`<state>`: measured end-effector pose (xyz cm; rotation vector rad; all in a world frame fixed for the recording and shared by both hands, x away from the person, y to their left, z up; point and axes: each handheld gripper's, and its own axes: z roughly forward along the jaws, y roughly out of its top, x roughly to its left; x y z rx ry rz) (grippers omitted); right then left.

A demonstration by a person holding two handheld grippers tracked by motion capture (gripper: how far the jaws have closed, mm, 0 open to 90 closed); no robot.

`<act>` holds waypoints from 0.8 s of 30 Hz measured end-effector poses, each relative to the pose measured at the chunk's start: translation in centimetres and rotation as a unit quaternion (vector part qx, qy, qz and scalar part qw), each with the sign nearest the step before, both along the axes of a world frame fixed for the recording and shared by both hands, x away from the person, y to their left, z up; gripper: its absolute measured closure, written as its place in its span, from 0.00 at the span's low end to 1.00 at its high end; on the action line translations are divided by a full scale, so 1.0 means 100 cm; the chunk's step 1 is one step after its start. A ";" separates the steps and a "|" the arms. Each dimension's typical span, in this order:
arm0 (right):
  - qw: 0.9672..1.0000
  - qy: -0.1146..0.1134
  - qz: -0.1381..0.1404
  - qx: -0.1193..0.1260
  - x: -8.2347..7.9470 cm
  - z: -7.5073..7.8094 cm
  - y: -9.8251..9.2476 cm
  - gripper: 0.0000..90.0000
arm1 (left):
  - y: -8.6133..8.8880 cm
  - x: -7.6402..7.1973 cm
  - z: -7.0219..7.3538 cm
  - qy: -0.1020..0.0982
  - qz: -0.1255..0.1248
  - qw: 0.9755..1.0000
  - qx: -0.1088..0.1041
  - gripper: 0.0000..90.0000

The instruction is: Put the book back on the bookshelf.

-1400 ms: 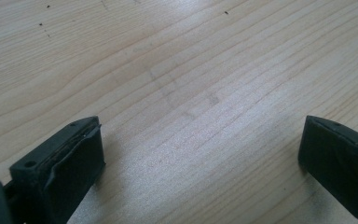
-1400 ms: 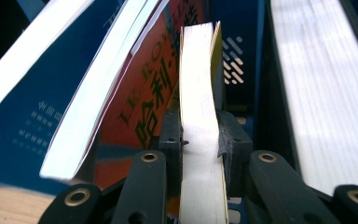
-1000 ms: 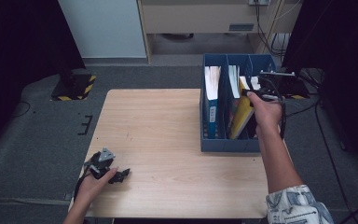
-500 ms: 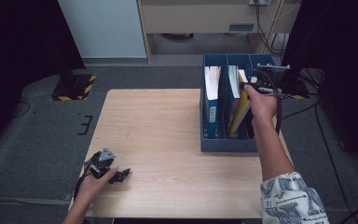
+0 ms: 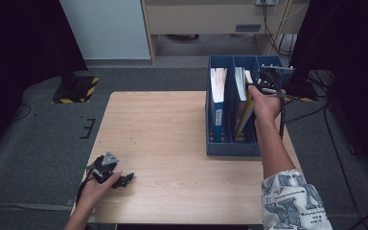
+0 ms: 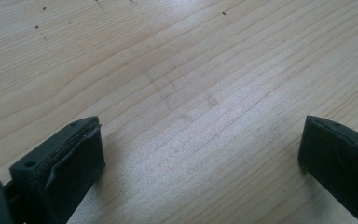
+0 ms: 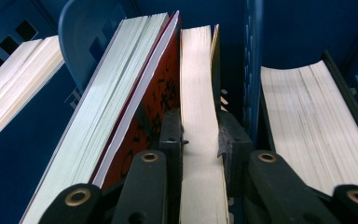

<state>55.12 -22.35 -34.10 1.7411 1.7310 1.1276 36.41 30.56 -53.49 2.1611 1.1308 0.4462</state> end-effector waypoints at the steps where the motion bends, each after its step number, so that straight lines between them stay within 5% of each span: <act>1: 1.000 0.000 0.000 0.000 0.000 0.000 0.000 0.83 | 0.000 0.000 0.000 0.000 0.000 1.000 0.000 0.00; 24: 1.000 0.004 0.003 -0.009 0.001 -0.007 0.003 0.82 | -0.001 0.000 0.000 0.001 0.000 1.000 0.001 0.00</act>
